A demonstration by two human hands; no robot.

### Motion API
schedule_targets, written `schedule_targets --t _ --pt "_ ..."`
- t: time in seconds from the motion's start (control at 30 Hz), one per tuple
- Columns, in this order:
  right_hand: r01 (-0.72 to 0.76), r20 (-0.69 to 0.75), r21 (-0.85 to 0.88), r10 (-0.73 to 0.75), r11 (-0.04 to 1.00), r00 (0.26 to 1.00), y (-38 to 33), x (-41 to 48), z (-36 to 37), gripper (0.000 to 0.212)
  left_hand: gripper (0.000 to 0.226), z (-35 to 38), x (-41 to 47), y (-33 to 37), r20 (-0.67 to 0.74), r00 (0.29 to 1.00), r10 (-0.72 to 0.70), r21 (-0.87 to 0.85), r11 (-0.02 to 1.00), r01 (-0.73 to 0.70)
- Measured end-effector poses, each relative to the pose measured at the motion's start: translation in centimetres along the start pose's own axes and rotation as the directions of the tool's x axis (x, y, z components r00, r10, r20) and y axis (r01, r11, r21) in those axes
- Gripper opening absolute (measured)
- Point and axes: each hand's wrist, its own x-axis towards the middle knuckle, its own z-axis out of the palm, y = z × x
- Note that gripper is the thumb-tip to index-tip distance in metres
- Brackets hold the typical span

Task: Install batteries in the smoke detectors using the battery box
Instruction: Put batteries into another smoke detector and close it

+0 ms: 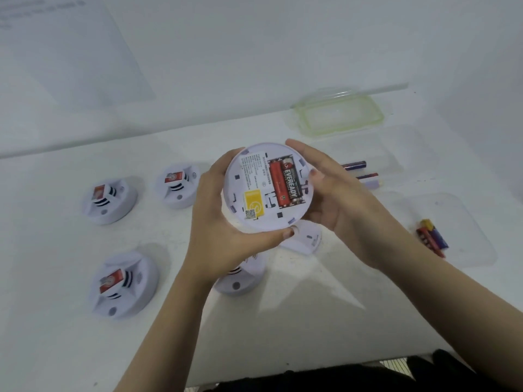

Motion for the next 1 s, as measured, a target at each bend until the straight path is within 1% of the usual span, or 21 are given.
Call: schedule_targets --t 0.07,0.1,0.13,0.17,0.2,0.23,0.27,0.3,0.33,0.37,0.4,0.47,0.57,0.6,0.63,0.7,0.77,0.83,0.87,0.93,1.0 --pt "-0.071 -0.034 0.049 0.072 0.996 0.997 -0.1 0.2 0.8 0.039 0.096 -1.8 -0.6 0.1 -0.009 1.000 0.021 0.062 0.998 -0.021" --pt "-0.076 -0.048 0.011 0.077 0.997 0.996 0.1 0.2 1.1 0.039 0.095 -2.6 -0.8 0.0 -0.014 0.999 0.030 0.087 0.996 -0.028" --pt "-0.084 -0.073 -0.094 0.077 0.992 0.994 0.7 0.1 1.3 0.037 0.096 -3.5 -1.1 -0.1 -0.017 0.999 0.032 0.106 0.994 -0.030" --pt "-0.098 -0.111 -0.246 0.072 0.964 0.991 1.1 0.1 1.5 0.033 0.097 -4.3 -1.3 -0.3 -0.020 0.999 0.028 0.122 0.992 -0.025" --pt "-0.110 -0.145 -0.478 0.046 0.871 0.988 1.7 0.0 1.4 0.031 0.098 -5.0 -1.6 -0.5 -0.022 1.000 0.020 0.137 0.990 -0.017" --pt "-0.114 -0.136 -0.730 0.021 0.674 0.990 2.2 0.2 1.4 0.035 0.098 -5.7 -1.8 -0.7 -0.025 1.000 0.008 0.147 0.989 -0.004" --pt "-0.106 -0.104 -0.902 0.028 0.419 0.994 2.9 0.2 1.3 0.042 0.099 -6.4 -2.0 -0.9 -0.029 1.000 -0.010 0.152 0.988 0.015" --pt "-0.090 -0.082 -0.977 0.050 0.193 0.995 3.5 0.3 1.3 0.051 0.100 -7.0 -2.2 -1.1 -0.032 0.999 -0.029 0.153 0.988 0.034" --pt "-0.075 -0.073 -0.997 0.072 0.029 0.995 4.2 0.4 1.3 0.057 0.102 -7.5 -2.4 -1.4 -0.035 0.998 -0.043 0.151 0.987 0.048" --pt "-0.074 -0.081 -0.995 0.098 -0.064 0.992 4.8 0.4 1.4 0.062 0.103 -7.9 -2.6 -1.6 -0.036 0.998 -0.052 0.149 0.987 0.057" --pt "-0.088 -0.098 -0.992 0.104 -0.093 0.990 5.1 0.4 1.5 0.064 0.103 -8.2 -2.7 -1.8 -0.035 0.998 -0.058 0.146 0.987 0.062" --pt "-0.122 -0.127 -0.991 0.076 -0.060 0.989 5.4 0.5 1.9 0.062 0.102 -8.7 -2.9 -2.1 -0.024 0.998 -0.066 0.134 0.989 0.068" --pt "-0.143 -0.144 -0.986 0.006 -0.084 0.990 5.3 0.6 2.2 0.051 0.099 -9.3 -3.2 -2.5 0.004 0.997 -0.078 0.125 0.989 0.077" --pt "-0.165 -0.165 -0.984 -0.007 -0.063 0.986 5.5 0.7 2.1 0.049 0.099 -9.5 -3.3 -2.7 0.009 0.996 -0.085 0.125 0.989 0.083" --pt "-0.200 -0.200 -0.980 -0.010 -0.006 0.980 5.6 0.7 2.2 0.047 0.099 -9.7 -3.4 -2.8 0.011 0.996 -0.091 0.124 0.988 0.089" --pt "-0.259 -0.272 -0.948 -0.053 0.184 0.961 5.7 0.7 2.5 0.048 0.100 -10.1 -3.7 -3.1 0.016 0.996 -0.091 0.126 0.988 0.088" --pt "-0.270 -0.337 -0.883 -0.118 0.383 0.934 5.3 0.6 2.9 0.046 0.102 -10.3 -3.9 -3.3 0.023 0.995 -0.096 0.143 0.985 0.092" --pt "-0.188 -0.351 -0.786 -0.175 0.589 0.920 4.6 0.4 3.6 0.036 0.103 -10.6 -4.1 -3.3 0.027 0.992 -0.125 0.154 0.981 0.119" --pt "-0.118 -0.331 -0.732 -0.199 0.671 0.922 4.2 0.2 4.1 0.034 0.103 -10.7 -4.2 -3.3 0.033 0.990 -0.134 0.155 0.980 0.127" --pt "0.017 -0.258 -0.653 -0.243 0.757 0.935 3.5 -0.1 5.3 0.045 0.100 -10.9 -4.2 -3.2 0.058 0.990 -0.129 0.165 0.979 0.118" --pt "0.135 -0.152 -0.653 -0.304 0.745 0.940 2.9 -0.5 6.7 0.057 0.099 -11.1 -4.2 -3.1 0.078 0.990 -0.120 0.174 0.979 0.105"
